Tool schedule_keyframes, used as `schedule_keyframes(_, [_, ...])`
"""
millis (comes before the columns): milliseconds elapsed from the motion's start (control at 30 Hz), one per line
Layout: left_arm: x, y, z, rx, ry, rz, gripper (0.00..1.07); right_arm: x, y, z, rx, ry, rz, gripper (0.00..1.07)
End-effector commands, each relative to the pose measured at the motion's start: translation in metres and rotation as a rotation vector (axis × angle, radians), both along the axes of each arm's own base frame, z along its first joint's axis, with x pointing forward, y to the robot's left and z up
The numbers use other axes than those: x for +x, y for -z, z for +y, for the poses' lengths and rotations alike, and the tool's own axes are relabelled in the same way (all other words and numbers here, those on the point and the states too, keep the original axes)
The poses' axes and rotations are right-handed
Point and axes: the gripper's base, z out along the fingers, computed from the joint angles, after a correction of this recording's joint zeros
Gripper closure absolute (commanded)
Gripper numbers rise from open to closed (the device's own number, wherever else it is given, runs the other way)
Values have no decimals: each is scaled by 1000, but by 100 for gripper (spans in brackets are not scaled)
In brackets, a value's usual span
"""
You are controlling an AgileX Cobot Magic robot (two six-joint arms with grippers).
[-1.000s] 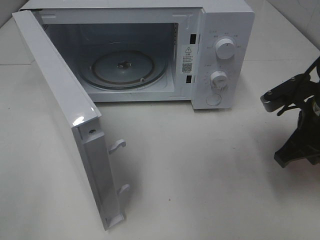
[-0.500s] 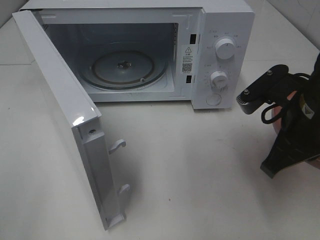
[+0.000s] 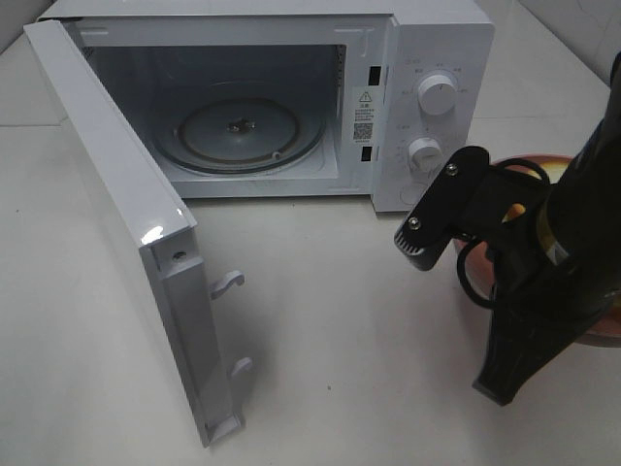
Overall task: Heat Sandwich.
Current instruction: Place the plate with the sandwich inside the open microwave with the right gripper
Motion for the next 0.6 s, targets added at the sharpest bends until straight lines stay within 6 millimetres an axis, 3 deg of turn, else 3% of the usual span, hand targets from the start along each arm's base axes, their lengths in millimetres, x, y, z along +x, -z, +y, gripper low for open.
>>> schedule_keyframes(33, [-2,0,0,-6,7,-18,9,-4,-3,6,-25,-97,-13,107])
schedule_keyframes(300, [-2,0,0,-6,7,-18,9,-25,-3,25,-62,-317,-3,107])
schedule_keyframes(600, [-2,0,0,-6,7,-18,9,-33,-3,33,-107,-509,18,107])
